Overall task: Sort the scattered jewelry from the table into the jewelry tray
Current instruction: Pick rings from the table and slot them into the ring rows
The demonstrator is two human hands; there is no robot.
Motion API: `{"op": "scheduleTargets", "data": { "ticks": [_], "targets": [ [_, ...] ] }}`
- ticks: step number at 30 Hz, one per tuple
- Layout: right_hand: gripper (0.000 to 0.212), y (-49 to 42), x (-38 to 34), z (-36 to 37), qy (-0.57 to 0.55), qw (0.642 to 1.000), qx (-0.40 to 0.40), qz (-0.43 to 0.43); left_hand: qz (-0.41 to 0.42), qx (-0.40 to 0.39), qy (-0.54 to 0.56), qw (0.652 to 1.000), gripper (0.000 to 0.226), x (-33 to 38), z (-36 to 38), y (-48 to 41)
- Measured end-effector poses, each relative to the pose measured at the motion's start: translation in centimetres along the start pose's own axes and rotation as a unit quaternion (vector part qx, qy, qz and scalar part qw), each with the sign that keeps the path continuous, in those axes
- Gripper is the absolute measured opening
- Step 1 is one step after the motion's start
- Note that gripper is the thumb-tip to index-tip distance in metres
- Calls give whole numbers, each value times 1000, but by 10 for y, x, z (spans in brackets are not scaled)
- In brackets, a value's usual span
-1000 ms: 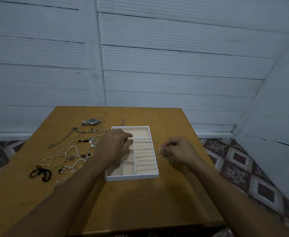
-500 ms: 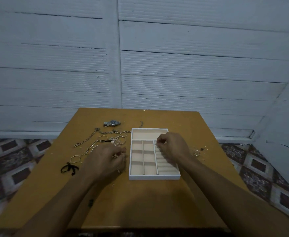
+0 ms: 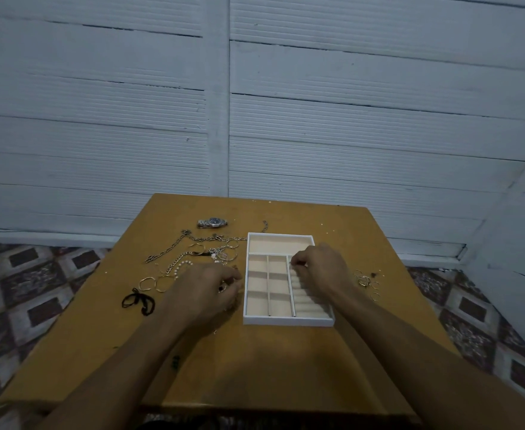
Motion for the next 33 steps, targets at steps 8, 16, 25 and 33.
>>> {"op": "scheduleTargets", "data": {
  "ticks": [8, 16, 25, 33],
  "targets": [
    [26, 11, -7, 2, 78, 996, 27, -36, 0, -14, 5, 1000, 25, 3, 4, 1],
    [25, 14, -8, 3, 62, 997, 32, -39, 2, -19, -4, 1000, 27, 2, 9, 0],
    [27, 13, -6, 11, 96, 995, -12, -20, -1, -21, -18, 1000, 31, 5, 12, 0],
    [32, 15, 1, 7, 6, 999, -27, 36, 13, -7, -15, 1000, 32, 25, 3, -8]
  ]
}}
Point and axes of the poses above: each hand's wrist, its own y-axis away from the middle knuckle, its own z-axis out of the palm, x = y × z, the point moved 8 cm from there along -y, towards the middle knuckle, and after that the axes turned 9 degrees about -y, right-handed, at the moved point
